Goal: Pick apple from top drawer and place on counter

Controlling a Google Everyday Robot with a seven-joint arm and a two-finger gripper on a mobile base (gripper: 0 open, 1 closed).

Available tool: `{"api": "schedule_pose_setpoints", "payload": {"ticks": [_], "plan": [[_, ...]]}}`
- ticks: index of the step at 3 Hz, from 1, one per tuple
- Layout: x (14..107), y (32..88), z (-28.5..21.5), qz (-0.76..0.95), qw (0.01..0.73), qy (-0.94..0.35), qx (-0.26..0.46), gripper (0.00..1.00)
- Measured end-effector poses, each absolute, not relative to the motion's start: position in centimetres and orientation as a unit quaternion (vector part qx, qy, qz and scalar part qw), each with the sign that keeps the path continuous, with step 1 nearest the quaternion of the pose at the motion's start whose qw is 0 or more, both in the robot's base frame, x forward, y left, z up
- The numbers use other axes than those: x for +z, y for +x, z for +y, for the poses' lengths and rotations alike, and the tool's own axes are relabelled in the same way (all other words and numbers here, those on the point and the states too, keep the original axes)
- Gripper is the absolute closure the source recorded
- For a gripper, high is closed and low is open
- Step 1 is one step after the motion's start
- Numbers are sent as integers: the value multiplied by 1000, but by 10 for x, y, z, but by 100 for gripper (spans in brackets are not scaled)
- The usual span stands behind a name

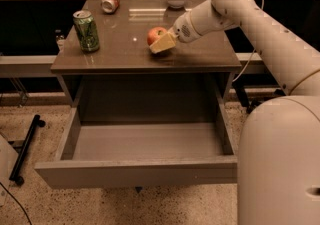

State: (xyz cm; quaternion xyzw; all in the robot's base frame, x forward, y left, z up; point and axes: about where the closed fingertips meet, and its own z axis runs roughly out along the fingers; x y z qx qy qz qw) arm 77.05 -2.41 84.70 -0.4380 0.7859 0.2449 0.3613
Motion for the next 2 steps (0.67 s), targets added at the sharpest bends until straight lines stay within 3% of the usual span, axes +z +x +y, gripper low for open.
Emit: {"api": "schedule_pose_setpoints", "payload": {"ticks": [1,2], "plan": [[844,770,-21,786,359,-439,247,13],[842,770,-19,786,357,-440,248,0]]}}
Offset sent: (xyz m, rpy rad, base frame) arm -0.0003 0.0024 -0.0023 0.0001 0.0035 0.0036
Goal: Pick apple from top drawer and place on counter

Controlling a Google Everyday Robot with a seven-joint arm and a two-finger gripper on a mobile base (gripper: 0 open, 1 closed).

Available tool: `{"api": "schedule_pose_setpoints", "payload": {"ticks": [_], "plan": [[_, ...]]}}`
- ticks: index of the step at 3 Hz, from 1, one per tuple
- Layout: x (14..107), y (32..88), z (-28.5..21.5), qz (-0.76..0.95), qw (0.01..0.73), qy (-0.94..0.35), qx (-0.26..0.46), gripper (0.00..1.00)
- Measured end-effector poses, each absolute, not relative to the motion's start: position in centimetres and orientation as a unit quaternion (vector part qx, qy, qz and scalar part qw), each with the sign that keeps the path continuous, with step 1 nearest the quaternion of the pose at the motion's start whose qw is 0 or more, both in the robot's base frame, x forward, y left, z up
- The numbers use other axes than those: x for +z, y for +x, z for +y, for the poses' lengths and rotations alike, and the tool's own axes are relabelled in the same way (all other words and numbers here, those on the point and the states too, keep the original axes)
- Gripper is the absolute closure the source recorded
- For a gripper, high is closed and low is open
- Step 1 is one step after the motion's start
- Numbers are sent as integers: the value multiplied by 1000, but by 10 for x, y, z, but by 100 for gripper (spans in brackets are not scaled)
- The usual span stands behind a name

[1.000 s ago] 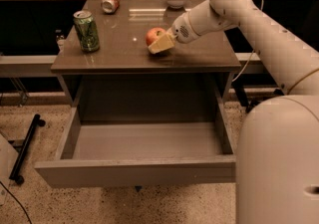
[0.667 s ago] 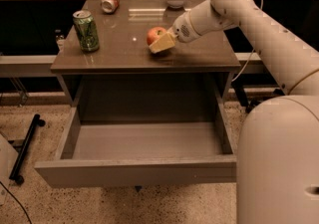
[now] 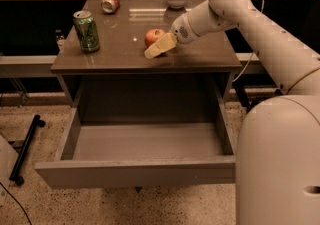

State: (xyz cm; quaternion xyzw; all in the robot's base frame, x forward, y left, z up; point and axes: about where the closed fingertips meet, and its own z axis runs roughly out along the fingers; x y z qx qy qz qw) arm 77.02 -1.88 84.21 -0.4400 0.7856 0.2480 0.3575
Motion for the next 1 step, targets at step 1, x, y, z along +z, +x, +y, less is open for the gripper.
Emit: {"api": "schedule_pose_setpoints", "payload": {"ticks": [1], "plan": [[842,770,-19,786,357,-440,248,0]]}}
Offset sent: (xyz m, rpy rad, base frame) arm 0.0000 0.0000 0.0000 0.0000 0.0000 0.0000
